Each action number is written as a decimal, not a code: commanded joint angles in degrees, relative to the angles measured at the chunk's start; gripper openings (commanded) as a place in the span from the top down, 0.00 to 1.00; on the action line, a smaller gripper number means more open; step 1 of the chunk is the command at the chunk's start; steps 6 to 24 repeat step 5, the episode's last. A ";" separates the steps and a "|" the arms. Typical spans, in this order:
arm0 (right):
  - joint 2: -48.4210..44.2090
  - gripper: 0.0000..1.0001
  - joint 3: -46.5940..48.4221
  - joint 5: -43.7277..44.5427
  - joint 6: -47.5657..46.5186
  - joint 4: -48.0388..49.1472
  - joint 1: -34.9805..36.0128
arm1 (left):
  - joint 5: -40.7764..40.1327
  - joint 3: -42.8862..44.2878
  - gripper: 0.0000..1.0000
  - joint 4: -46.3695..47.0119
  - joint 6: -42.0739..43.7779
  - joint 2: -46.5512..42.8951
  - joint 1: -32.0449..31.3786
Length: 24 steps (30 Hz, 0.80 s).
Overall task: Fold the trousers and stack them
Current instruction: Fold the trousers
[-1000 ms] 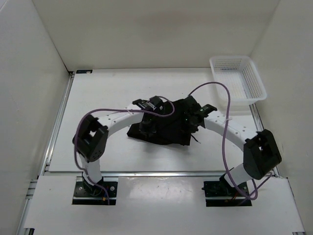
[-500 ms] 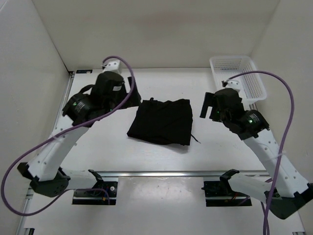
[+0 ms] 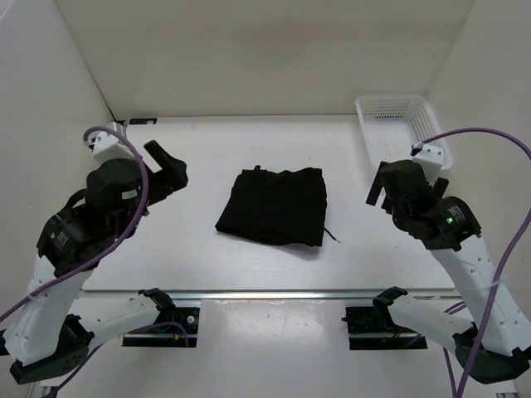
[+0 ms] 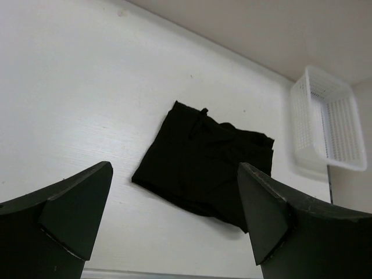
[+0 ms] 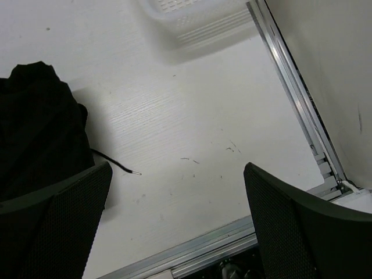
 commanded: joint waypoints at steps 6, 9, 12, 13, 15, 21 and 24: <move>-3.67 0.01 1.67 5.76 3.37 -2.03 -0.08 | -3.70 -0.51 0.00 0.19 -0.87 -0.97 0.12; -3.67 0.01 1.67 5.76 3.37 -2.03 -0.08 | -3.70 -0.51 0.00 0.19 -0.87 -0.97 0.12; -3.67 0.01 1.67 5.76 3.37 -2.03 -0.08 | -3.70 -0.51 0.00 0.19 -0.87 -0.97 0.12; -3.67 0.01 1.67 5.76 3.37 -2.03 -0.08 | -3.70 -0.51 0.00 0.19 -0.87 -0.97 0.12; -3.67 0.01 1.67 5.76 3.37 -2.03 -0.08 | -3.70 -0.51 0.00 0.19 -0.87 -0.97 0.12; -3.67 0.01 1.67 5.76 3.37 -2.03 -0.08 | -3.70 -0.51 0.00 0.19 -0.87 -0.97 0.12; -3.67 0.01 1.67 5.76 3.37 -2.03 -0.08 | -3.70 -0.51 0.00 0.19 -0.87 -0.97 0.12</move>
